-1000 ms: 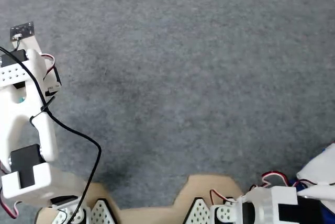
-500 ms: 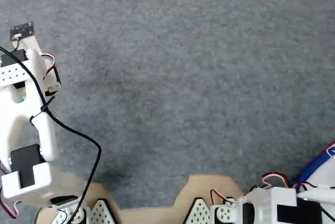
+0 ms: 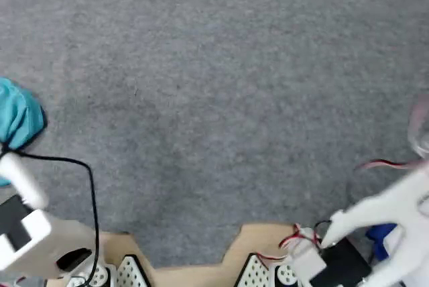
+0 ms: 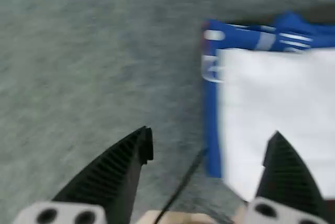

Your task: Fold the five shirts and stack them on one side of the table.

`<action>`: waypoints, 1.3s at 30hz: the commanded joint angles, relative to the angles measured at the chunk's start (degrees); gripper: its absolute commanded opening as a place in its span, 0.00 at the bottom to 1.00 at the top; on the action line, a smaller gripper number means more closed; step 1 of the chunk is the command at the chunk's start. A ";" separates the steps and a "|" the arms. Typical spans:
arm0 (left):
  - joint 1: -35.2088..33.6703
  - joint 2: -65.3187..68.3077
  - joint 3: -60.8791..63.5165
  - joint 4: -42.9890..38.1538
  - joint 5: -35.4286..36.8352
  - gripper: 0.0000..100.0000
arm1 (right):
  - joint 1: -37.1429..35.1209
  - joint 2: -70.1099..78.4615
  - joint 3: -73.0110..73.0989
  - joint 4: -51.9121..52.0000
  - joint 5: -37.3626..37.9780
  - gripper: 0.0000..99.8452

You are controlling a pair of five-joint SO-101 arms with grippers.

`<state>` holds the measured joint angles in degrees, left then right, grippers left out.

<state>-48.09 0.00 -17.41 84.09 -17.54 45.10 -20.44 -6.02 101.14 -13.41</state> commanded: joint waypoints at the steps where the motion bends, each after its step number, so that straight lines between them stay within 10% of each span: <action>1: -8.35 0.84 -2.11 -4.75 -3.25 0.08 | -21.49 -1.54 0.13 -1.93 -5.71 0.30; 14: -26.11 26.33 -8.97 -6.68 -13.10 0.11 | -57.45 15.43 -0.75 -8.09 -15.56 0.30; 29: -22.95 46.73 -23.91 3.34 -12.57 0.02 | -58.07 25.54 -9.89 -7.65 -16.70 0.30; 39: -7.12 43.38 -33.49 16.79 -8.26 0.02 | -57.89 25.63 -9.89 -7.65 -16.70 0.30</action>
<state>-60.22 47.47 -49.93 99.65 -28.35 -12.40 4.97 -13.32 94.11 -29.67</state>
